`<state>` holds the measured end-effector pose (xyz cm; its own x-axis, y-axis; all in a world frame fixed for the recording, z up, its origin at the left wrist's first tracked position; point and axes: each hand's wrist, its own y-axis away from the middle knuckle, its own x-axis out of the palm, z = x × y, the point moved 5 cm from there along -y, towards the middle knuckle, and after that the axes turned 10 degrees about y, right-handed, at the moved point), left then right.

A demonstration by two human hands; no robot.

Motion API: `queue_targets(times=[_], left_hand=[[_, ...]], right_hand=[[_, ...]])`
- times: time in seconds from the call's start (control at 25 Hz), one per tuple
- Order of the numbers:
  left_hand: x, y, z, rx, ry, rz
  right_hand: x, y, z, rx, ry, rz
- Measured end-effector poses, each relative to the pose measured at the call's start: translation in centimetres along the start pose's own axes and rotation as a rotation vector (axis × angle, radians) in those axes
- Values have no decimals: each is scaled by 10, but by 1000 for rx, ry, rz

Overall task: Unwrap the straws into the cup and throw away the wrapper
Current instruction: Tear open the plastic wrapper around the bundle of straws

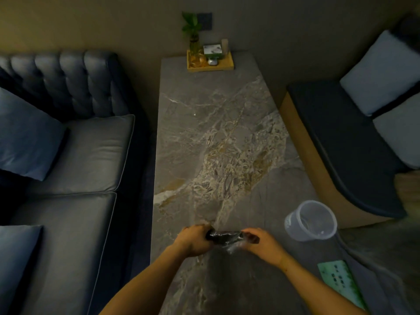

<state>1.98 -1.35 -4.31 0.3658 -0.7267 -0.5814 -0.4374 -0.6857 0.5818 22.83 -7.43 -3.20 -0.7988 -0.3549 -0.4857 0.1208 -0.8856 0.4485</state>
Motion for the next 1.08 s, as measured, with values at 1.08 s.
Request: queue_targets(times=[1.08], left_hand=[[81, 48, -94, 182, 732, -303]], right_hand=[[-17, 59, -52, 182, -590, 152]])
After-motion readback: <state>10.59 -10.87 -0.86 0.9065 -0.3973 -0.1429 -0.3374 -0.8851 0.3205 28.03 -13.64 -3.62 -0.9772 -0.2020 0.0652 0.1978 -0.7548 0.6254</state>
